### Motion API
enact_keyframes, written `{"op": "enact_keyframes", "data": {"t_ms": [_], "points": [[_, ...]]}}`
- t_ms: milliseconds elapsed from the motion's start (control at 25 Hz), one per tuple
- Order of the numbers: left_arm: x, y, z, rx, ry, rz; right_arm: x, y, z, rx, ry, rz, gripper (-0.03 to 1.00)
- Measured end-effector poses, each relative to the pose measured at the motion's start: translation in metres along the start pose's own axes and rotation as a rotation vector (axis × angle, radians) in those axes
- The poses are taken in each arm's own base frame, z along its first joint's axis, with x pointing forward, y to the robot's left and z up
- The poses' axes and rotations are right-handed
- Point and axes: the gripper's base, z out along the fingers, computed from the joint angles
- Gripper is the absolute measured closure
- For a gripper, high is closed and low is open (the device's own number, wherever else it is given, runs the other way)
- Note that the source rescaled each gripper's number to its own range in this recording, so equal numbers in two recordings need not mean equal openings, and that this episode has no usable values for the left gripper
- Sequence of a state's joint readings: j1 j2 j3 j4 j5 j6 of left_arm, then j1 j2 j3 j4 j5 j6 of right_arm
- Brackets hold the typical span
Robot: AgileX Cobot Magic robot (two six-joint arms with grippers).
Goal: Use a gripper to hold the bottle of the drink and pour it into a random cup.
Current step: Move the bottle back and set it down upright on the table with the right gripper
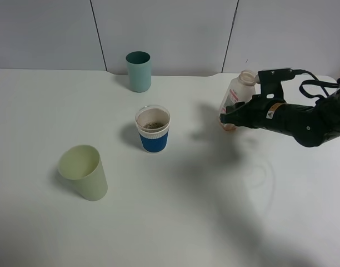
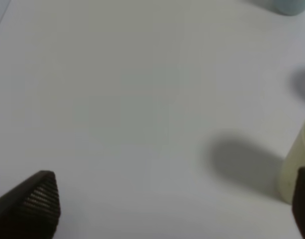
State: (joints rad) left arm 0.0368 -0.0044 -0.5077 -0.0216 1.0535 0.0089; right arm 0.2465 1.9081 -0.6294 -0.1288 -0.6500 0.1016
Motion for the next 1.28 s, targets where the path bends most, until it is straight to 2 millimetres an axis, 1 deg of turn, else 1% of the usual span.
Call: {"op": "enact_keyframes", "data": {"t_ms": [560,920,960,1040,1120,1160,1200,1240,1280], "points": [[0.0,0.0001,0.0,-0.001,0.0,0.0,0.0004,-0.0002,0.0001,0.001,0.016,-0.175,0.97],[0.0,0.0001,0.0,-0.001,0.0,0.0,0.0004,0.0002,0.0001,-0.004,0.016,-0.203,0.97],[0.0,0.0001,0.0,-0.001,0.0,0.0,0.0004,0.0002,0.0001,-0.004,0.016,-0.203,0.93],[0.0,0.0001,0.0,-0.001,0.0,0.0,0.0032,0.0,0.0003,-0.004,0.043,-0.204,0.72],[0.0,0.0001,0.0,-0.001,0.0,0.0,0.0085,-0.0004,0.0004,-0.005,0.083,-0.203,0.38],[0.0,0.0001,0.0,-0.001,0.0,0.0,0.0087,-0.0004,0.0004,-0.005,0.086,-0.203,0.24],[0.0,0.0001,0.0,-0.001,0.0,0.0,0.0086,-0.0004,0.0004,-0.005,0.085,-0.203,0.13],[0.0,0.0001,0.0,-0.001,0.0,0.0,0.0083,-0.0004,0.0002,-0.005,0.084,-0.204,0.07],[0.0,0.0001,0.0,-0.002,0.0,0.001,0.0073,-0.0003,-0.0003,-0.004,0.081,-0.204,0.03]]}}
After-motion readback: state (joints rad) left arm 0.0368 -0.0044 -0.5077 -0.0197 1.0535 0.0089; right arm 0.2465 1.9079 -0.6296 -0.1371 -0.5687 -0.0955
